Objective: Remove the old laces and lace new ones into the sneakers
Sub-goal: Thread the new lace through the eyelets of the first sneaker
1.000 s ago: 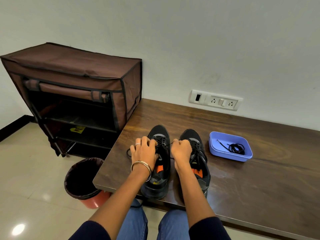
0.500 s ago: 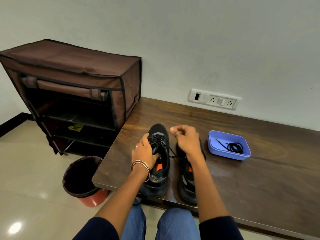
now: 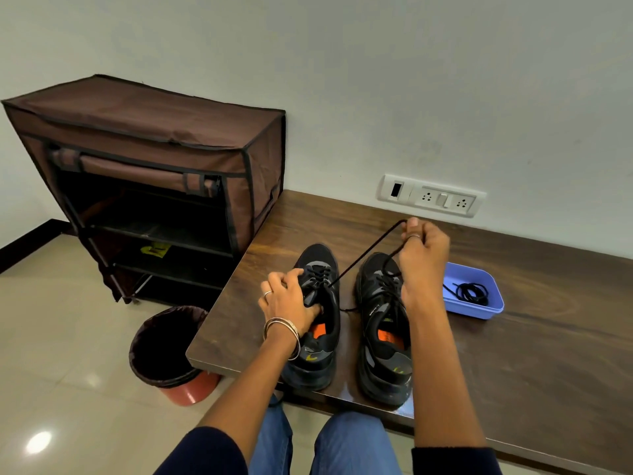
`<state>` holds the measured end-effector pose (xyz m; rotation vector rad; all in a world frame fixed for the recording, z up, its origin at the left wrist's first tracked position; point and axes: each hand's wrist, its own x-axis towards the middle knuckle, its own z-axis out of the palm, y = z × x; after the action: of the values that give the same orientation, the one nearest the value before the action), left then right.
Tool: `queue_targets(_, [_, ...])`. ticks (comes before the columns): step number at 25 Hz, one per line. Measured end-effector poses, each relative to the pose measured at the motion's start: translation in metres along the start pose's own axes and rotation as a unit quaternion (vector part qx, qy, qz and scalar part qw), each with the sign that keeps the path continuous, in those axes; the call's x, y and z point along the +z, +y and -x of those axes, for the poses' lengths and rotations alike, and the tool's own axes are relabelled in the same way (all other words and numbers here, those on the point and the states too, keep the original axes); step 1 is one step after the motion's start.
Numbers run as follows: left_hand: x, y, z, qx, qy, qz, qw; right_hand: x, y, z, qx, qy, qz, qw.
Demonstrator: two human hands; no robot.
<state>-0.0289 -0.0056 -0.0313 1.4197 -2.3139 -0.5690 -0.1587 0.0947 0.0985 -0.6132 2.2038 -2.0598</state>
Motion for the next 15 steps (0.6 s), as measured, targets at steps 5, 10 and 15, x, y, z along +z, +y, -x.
queue_targets(5, [0.002,-0.005,-0.002,0.025,-0.012,0.079,0.996,0.002,0.02,0.011,-0.083,0.079,0.415,0.903])
queue_targets(10, [-0.002,-0.004,0.0,0.017,-0.009,0.125,0.992,0.036,0.065,0.035,-0.172,-0.249,0.512,0.804])
queue_targets(15, [-0.005,-0.003,0.003,-0.001,-0.005,0.118,0.993,0.041,0.078,0.044,-0.135,-0.199,0.464,0.853])
